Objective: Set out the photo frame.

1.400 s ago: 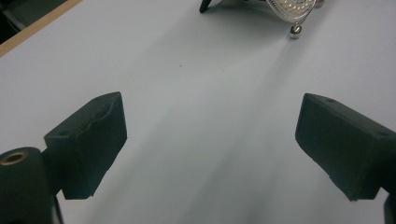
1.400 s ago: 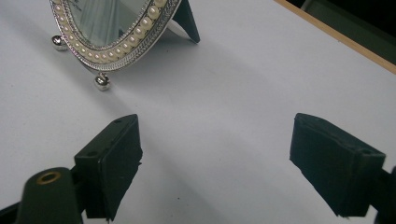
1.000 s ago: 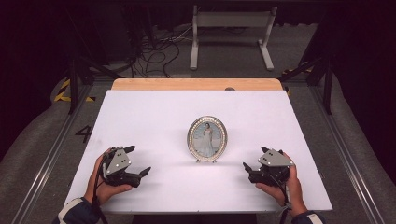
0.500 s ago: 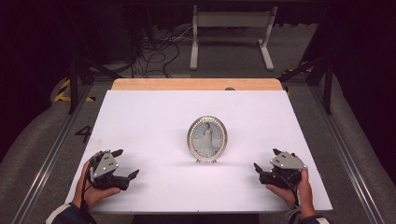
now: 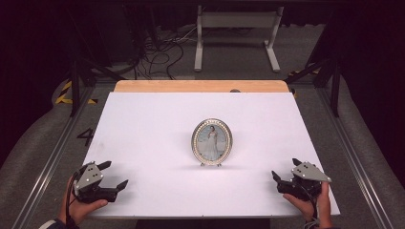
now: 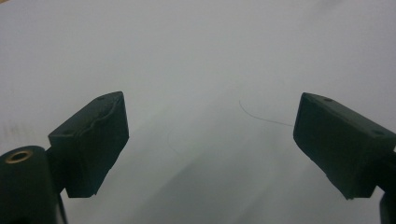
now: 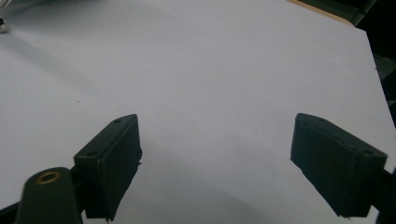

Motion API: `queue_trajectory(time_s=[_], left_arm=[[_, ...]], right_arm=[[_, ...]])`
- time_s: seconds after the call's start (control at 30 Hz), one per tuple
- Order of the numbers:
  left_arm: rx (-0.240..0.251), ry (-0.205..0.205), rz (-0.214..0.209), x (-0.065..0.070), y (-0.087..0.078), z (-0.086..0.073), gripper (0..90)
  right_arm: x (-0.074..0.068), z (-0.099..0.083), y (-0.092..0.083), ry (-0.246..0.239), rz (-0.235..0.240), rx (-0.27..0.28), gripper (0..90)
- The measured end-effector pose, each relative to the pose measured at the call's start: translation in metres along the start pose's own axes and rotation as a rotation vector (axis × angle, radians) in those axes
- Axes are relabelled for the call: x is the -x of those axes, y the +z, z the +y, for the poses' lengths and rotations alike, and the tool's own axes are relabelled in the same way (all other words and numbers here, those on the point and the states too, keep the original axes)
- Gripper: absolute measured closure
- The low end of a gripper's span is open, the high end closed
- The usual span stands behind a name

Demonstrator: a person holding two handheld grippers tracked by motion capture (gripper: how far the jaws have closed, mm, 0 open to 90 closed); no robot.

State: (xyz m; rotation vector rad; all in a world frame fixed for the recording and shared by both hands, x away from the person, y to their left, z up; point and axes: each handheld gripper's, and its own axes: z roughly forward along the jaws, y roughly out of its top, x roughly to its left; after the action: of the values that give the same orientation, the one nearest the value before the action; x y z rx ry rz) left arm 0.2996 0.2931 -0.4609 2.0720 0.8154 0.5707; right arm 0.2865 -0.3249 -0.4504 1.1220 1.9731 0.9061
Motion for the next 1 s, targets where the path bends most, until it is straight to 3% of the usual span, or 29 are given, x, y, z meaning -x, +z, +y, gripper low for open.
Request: queue_trajectory(time_s=[0.1,0.57,1.0], left_arm=[[0.003,0.006,0.002,0.0005,0.0009,0.0006,10.9],[-0.018,0.034,0.021,0.0058,0.0021,0.0024,10.6],[-0.019,0.034,0.02,0.0074,0.0037,0.0033,10.8]], right_arm=[[0.0012,-0.0055,-0.0004,0.013,-0.006,-0.007,16.1],[-0.0042,-0.0036,-0.0012,-0.014,-0.001,0.004,16.2],[-0.0044,-0.0037,-0.0004,-0.022,-0.001,0.003,16.2]])
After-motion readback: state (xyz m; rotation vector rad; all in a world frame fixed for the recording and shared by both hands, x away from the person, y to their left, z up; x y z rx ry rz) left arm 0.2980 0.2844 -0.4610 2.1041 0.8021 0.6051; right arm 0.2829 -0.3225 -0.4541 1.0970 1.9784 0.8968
